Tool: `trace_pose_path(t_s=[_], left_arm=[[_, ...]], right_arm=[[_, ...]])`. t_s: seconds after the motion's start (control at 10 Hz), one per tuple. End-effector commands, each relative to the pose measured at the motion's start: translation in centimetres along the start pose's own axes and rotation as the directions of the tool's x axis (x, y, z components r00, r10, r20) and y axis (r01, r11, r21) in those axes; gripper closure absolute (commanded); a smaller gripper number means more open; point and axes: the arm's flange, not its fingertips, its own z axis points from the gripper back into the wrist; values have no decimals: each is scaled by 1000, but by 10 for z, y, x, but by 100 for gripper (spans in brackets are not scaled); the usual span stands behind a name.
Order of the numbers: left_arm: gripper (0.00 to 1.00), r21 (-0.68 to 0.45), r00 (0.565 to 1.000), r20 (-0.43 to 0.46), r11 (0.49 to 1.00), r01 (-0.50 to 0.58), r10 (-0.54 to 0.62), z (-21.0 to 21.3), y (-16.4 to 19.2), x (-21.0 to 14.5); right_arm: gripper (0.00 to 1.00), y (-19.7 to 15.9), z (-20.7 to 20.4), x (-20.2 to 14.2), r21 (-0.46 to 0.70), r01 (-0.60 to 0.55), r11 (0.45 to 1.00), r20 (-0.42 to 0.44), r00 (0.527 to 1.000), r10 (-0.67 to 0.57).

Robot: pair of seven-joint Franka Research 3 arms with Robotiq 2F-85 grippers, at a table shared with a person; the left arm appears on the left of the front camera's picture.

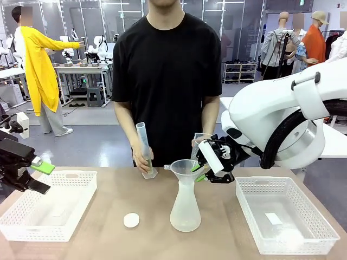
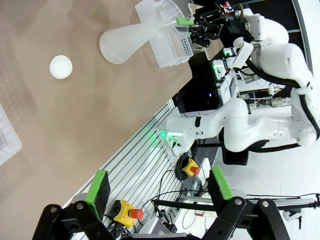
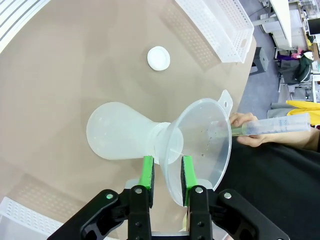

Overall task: Prepare the solutions needed for the experiment.
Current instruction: Pick up the Plastic Funnel and insert it into the Big flask, then once the solution is in the Big flask , pick up the Plastic Funnel and place it back into the right Organizing basket.

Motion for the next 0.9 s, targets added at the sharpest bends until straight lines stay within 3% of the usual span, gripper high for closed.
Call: trace_pose_path(t_s=[0.0,0.8], left_arm=[[0,-27,1000,10,999,20,-19,-2,-1,3],[0,-27,1000,10,999,20,-19,-2,-1,3]], right_arm=[[70,1,-1,-1,-8,3,1000,5,1000,-3],[70,1,-1,-1,-8,3,1000,5,1000,-3]])
